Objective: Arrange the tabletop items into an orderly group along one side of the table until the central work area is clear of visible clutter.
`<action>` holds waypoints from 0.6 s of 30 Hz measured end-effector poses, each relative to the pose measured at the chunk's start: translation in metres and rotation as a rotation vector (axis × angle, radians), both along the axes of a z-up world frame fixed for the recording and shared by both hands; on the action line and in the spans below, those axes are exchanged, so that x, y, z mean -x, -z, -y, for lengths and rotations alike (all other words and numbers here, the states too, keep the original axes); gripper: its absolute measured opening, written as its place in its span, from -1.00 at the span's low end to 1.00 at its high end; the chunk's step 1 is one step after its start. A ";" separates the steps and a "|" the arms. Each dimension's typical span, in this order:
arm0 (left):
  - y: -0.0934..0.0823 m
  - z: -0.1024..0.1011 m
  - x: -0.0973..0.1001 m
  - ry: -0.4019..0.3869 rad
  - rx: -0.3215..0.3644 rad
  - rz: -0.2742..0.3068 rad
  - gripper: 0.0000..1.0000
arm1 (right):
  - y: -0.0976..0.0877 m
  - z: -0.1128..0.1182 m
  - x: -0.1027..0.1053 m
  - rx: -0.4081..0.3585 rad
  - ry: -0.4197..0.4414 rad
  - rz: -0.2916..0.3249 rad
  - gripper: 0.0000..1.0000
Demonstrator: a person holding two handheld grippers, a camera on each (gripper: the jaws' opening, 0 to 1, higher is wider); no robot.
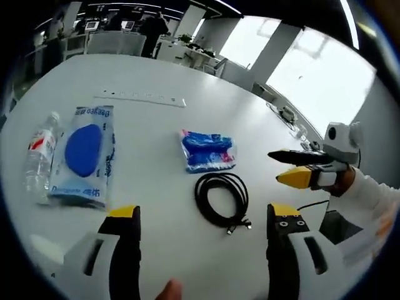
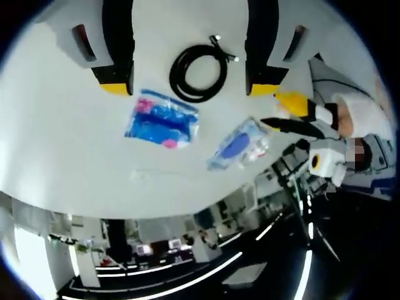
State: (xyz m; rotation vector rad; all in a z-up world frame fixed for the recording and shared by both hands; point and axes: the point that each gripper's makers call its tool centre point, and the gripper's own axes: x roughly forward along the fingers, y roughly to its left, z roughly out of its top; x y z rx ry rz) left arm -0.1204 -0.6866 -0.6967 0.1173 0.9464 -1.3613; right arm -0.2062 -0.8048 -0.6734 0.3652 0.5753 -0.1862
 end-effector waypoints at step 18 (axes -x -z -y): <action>0.013 -0.022 -0.039 -0.242 -0.034 -0.066 0.63 | -0.049 0.053 -0.076 0.167 -0.170 -0.001 0.34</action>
